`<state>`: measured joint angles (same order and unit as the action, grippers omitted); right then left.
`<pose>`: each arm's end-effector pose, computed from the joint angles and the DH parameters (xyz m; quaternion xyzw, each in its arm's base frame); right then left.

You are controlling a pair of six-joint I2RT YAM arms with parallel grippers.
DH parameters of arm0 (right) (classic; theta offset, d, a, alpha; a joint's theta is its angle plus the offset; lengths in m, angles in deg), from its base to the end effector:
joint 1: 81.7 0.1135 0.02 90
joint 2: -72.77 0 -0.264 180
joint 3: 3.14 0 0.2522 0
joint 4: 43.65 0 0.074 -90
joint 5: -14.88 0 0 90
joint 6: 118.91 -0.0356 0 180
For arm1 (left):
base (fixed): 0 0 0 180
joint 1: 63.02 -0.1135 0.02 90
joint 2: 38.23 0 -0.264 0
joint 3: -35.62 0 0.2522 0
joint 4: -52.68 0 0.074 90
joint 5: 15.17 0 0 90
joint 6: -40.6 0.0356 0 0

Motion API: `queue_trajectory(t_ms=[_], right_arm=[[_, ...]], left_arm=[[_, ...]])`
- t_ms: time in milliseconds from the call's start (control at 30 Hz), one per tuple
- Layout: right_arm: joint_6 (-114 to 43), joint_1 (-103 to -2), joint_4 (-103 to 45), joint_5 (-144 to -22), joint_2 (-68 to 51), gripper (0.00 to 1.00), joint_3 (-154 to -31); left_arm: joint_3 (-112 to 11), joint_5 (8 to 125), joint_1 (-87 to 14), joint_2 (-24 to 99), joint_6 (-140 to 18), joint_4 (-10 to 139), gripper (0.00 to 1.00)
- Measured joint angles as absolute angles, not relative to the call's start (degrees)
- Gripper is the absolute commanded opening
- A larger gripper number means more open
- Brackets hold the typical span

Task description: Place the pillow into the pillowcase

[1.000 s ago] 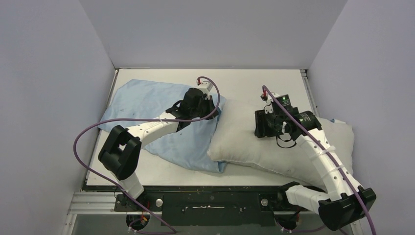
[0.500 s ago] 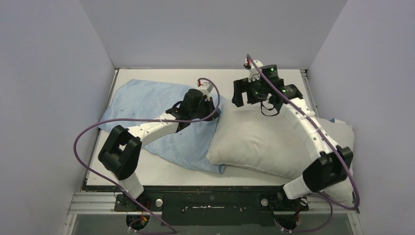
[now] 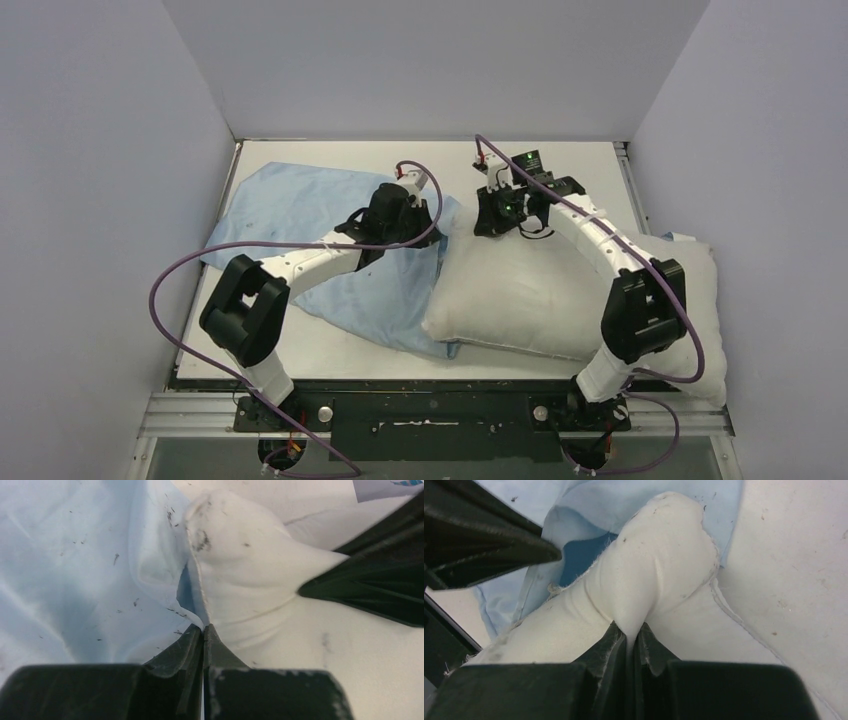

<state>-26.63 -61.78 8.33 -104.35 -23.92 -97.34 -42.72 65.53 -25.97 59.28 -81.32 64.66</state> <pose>0.3361 0.1403 0.2792 -0.2530 0.8894 0.2827 0.2549 0.3047 -0.2372 0.2360 0.0786 0.8655 -0.3354 0.3636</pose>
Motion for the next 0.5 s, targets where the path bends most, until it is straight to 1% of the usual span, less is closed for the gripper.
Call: queue_trajectory(t_ms=[133,300,500], right_arm=[[-26.5,-61.3,9.2,-104.5,-17.6,0.0,-94.2],[-25.4,-60.0,15.3,-102.3,-10.9,0.0,-94.0],[-24.5,-57.5,20.9,-101.3,-9.3,0.0,-93.8]], left_arm=[[-42.7,65.5,-27.1,59.3,-81.6,64.6,0.0],[-42.7,65.4,-28.1,59.3,-81.6,64.7,0.0],[-42.8,64.1,-28.9,59.3,-81.6,64.7,0.0]])
